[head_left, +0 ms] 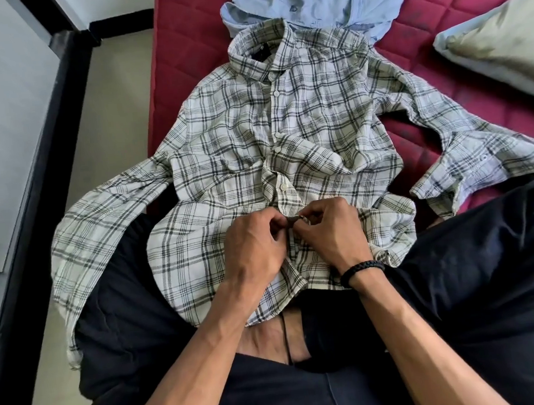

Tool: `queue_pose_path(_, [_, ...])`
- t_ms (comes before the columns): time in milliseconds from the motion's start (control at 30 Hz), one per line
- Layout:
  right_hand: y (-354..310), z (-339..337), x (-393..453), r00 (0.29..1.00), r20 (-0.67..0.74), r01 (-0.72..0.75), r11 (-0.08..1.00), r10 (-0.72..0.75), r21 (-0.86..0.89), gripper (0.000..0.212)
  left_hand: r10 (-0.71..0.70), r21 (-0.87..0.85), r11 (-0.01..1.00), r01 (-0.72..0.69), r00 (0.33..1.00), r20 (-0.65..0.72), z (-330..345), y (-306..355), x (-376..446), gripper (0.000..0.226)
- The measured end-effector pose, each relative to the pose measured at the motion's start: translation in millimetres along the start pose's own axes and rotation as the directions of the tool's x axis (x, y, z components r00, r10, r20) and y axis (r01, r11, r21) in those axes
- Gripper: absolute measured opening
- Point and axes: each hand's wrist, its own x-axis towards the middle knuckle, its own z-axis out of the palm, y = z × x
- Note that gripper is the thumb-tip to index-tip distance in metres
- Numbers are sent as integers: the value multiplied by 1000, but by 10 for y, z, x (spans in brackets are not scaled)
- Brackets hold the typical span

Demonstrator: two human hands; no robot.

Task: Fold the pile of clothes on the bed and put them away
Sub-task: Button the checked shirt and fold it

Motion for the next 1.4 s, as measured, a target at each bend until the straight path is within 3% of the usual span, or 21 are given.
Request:
queue_pose_path(167, [51,-39,9,999,-23,-28,995,30,93,15,17,-28,999,-17,1000,-24,17,-10,-6,24])
queue_pose_path(300, [61,-57,23,999,26,-27,994,25,104,17,91,-22,996,-91,996,6,16,-8,2,56])
queue_pose_path(467, [39,-81,17,994,109,4,994,-16,109,7,54,-16,998,-54,998,40,-3,-11,13,29])
queue_pose_path(733, [-11,-202,3,977,192,60,987,-88,151,9,-33,-129,991,33,999,0,-68,19,47,27])
queue_pose_path(967, [-87,-161,-23,949,259,122,968,-179,220,12,-15,-151,988,13,1000,-8,-60,-4,68,19])
queue_pose_path(1133, [-64,-141,-42,938,323,-2,931,-125,365,7,-8,-173,985,7,1000,-4,-47,-16,68,12])
queue_pose_path(1267, [-45,-144,-13,918,394,-191,829,-38,525,4,10,-196,980,-16,999,-33,-47,-16,68,3])
queue_pose_path(1333, [-38,-145,-2,901,434,-288,761,9,582,4,31,-200,979,-39,999,-43,-26,-25,65,8])
queue_pose_path(1400, [-30,-148,17,891,451,-364,669,48,648,14,44,-204,978,-53,998,-50,-12,-29,53,29])
